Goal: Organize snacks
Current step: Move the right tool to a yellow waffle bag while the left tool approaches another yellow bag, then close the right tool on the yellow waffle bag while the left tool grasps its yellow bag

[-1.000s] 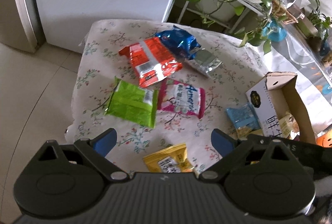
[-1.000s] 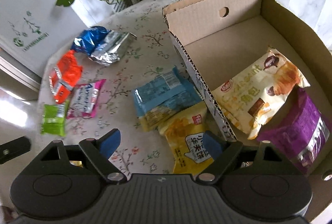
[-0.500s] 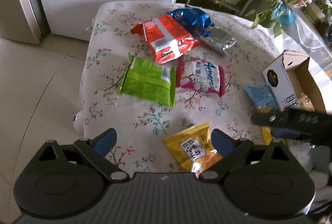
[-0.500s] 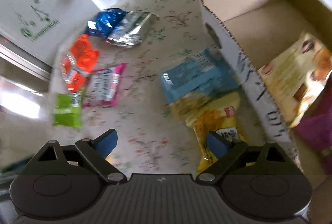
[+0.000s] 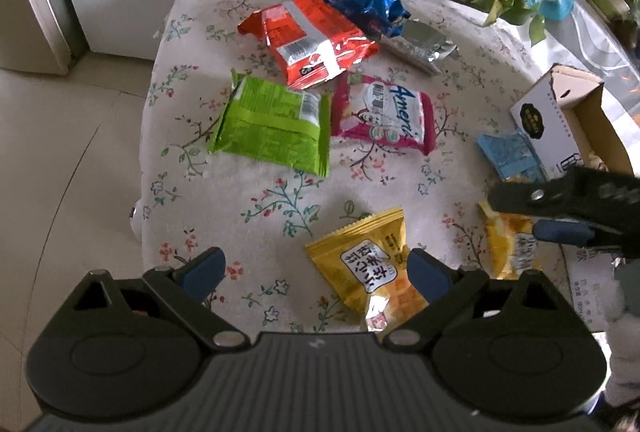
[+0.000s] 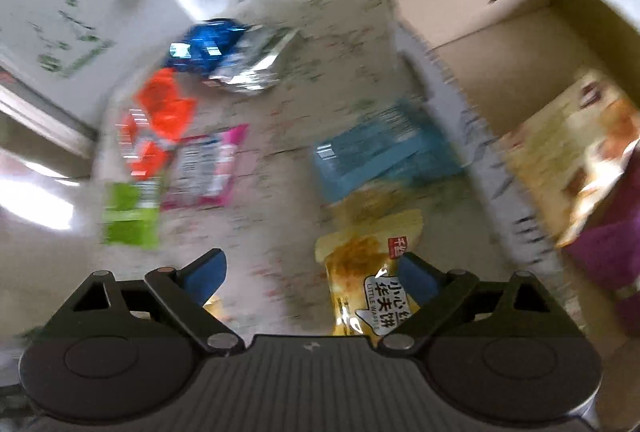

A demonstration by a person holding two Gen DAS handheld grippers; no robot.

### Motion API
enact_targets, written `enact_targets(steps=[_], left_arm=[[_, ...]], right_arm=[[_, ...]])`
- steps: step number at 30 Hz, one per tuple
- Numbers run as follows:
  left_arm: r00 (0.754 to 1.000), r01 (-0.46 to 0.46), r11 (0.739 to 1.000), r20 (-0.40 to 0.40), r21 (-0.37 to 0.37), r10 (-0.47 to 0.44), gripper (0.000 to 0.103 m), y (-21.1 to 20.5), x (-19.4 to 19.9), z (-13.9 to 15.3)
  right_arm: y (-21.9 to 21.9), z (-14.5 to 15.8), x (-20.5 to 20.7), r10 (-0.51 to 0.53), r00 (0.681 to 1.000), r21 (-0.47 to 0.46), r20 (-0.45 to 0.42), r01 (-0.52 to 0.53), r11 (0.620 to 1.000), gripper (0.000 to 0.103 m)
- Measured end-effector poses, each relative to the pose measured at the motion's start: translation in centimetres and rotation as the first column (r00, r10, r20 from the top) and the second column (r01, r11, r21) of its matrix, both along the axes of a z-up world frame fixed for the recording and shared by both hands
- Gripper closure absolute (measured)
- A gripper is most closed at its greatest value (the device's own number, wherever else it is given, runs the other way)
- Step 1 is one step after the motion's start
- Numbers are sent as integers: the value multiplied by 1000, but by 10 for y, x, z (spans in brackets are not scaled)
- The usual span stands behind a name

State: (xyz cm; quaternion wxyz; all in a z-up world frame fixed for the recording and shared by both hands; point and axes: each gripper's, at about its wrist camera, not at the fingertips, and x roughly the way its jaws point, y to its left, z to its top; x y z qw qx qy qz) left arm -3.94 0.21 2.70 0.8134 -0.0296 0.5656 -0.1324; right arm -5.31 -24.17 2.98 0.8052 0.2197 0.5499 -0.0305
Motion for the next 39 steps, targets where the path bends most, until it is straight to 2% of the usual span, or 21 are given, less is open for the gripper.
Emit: enact_targets(steps=[2, 3, 7, 8, 11, 19, 26, 36, 39], left_arm=[[1000, -4, 1000, -3, 5, 4, 6, -1, 0, -2], [1000, -4, 1000, -6, 6, 4, 6, -2, 0, -4], [1000, -1, 1000, -21, -3, 1, 6, -8, 0, -10], [1000, 1, 1000, -24, 2, -1, 6, -10, 0, -11], [1000, -1, 1000, -28, 18, 2, 6, -18, -1, -16], [999, -37, 998, -1, 42, 37, 6, -33, -1, -19], [999, -48, 999, 19, 8, 48, 6, -49, -1, -13], [997, -58, 987, 52, 153, 50, 6, -49, -7, -26], [997, -44, 981, 70, 187, 31, 3, -42, -13, -28]], right_arm=[[-4, 2, -2, -16, 1000, 53, -4, 16, 998, 7], [-4, 4, -2, -27, 1000, 40, -4, 27, 999, 7], [4, 7, -1, -10, 1000, -149, -26, 6, 989, 7], [5, 5, 1, -5, 999, -165, -43, -2, 986, 7], [9, -4, 4, -2, 997, -151, -81, -10, 988, 7], [12, -11, 5, -18, 994, -215, -110, -6, 977, 7], [10, -10, 5, -42, 993, -225, -109, 17, 974, 7], [10, -10, 6, -18, 994, -217, -108, -6, 976, 7], [10, -11, 6, -10, 993, -197, -118, -14, 980, 7]])
